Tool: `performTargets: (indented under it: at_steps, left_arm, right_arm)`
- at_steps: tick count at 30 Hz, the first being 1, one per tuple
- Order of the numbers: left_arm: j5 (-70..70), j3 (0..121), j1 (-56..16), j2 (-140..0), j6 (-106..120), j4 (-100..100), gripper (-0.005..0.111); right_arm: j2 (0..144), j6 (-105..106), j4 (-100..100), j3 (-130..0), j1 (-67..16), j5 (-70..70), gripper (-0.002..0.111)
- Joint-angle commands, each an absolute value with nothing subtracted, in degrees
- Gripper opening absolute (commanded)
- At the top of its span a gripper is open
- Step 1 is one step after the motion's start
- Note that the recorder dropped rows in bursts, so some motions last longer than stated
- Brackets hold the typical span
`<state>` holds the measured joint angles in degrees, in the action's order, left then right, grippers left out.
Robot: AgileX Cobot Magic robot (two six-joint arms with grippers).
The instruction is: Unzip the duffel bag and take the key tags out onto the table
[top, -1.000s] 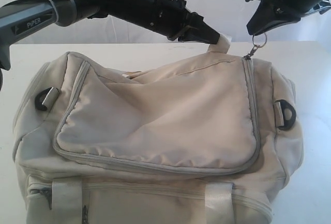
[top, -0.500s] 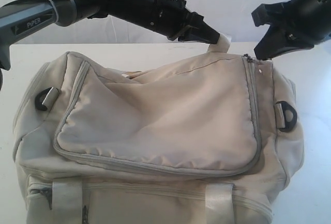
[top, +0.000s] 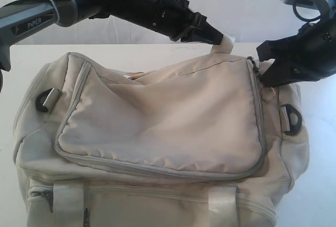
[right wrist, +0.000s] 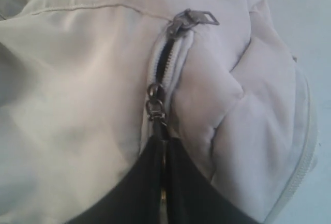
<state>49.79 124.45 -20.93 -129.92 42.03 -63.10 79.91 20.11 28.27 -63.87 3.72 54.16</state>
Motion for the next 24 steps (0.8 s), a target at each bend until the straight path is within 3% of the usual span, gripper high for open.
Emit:
performTargets:
  at_steps: [1,4,9,24]
  left_arm:
    - [50.4,124.8,-21.2,-128.5,41.8,-65.7,0.000]
    - [50.5,124.8,-21.2,-128.5,41.8,-65.7,0.000]
    - [50.5,124.8,-21.2,-128.5,41.8,-65.7,0.000]
    - [50.8,124.8,-21.2,-128.5,41.8,-66.0,0.000]
  right_arm:
    - [79.6,20.8,28.7,-62.6,4.1,52.7,0.000]
    - [79.6,20.9,28.7,-62.6,4.1,52.6,0.002]
    - [79.6,20.9,28.8,-62.6,4.1,53.5,0.027]
    - [79.6,20.8,30.1,-59.8,4.1,50.4,0.027]
